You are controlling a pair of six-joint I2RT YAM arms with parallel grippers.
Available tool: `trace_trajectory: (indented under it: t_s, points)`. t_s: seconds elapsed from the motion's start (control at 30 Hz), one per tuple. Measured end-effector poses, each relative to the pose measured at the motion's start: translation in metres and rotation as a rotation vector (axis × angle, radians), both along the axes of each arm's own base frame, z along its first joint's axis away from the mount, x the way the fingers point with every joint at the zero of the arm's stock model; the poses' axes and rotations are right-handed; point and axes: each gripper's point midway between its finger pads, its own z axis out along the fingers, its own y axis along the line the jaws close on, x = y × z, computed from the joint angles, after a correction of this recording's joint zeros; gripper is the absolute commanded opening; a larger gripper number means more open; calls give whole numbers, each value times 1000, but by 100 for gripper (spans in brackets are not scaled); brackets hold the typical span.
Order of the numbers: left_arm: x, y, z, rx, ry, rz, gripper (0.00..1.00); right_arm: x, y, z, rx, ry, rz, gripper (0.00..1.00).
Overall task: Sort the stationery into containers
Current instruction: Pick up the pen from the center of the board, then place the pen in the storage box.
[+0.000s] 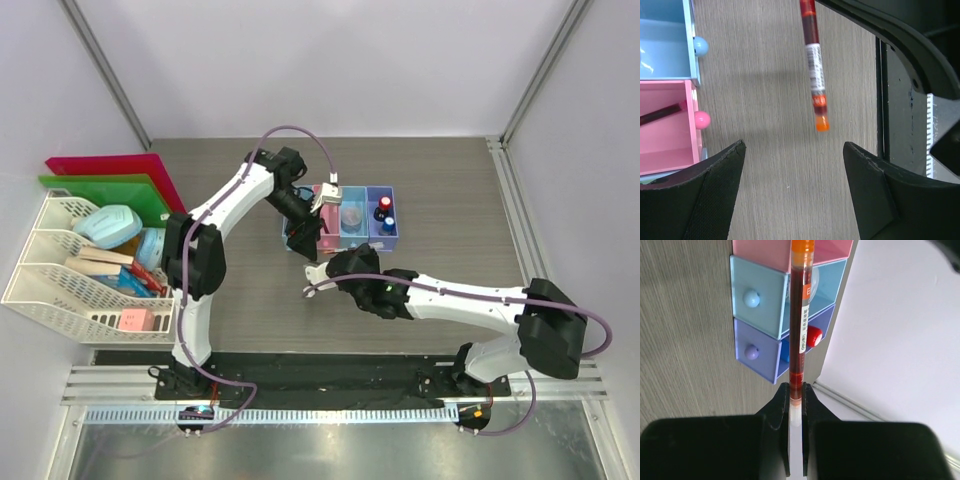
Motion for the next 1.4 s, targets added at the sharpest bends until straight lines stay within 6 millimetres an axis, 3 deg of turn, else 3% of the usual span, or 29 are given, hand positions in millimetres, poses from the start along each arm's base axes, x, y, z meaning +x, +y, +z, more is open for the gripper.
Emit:
trace_trajectory:
  t_s: [0.3,0.47,0.57,0.6,0.63,0.67,0.77,0.87,0.9,1.0,1.17,1.3,1.4]
  points:
    - [1,-1,-4,19,5,-1,78,2,17,3,-20,-15,13,1]
    - [0,-5,-1,24,-1,-2,68,2,29,4,-29,-21,22,1]
    - [-3,-7,-2,32,4,-8,40,2,36,6,-27,-25,28,1]
    - [-4,-7,-3,35,7,-9,20,2,38,7,-25,-27,32,1]
    - [-5,-7,-4,40,14,-10,8,2,40,8,-25,-30,32,1]
    - [-7,-7,-4,49,26,-7,0,2,40,8,-26,-31,32,1]
    - [-10,-7,-7,59,37,-14,0,2,40,7,-37,-32,31,1]
    - [-11,-7,-8,65,40,-13,0,2,40,6,-44,-31,30,22]
    - [-11,-7,-9,66,43,-11,0,2,40,6,-44,-31,30,41]
    - [-13,-6,-11,74,55,-7,0,2,41,8,-36,-35,28,66]
    - [-16,-3,-16,93,75,2,0,5,51,26,60,-41,2,87]
    - [-20,1,-16,104,96,19,0,8,57,46,200,3,-25,88]
    - [-26,7,-12,111,126,67,0,6,50,64,338,65,-43,89]
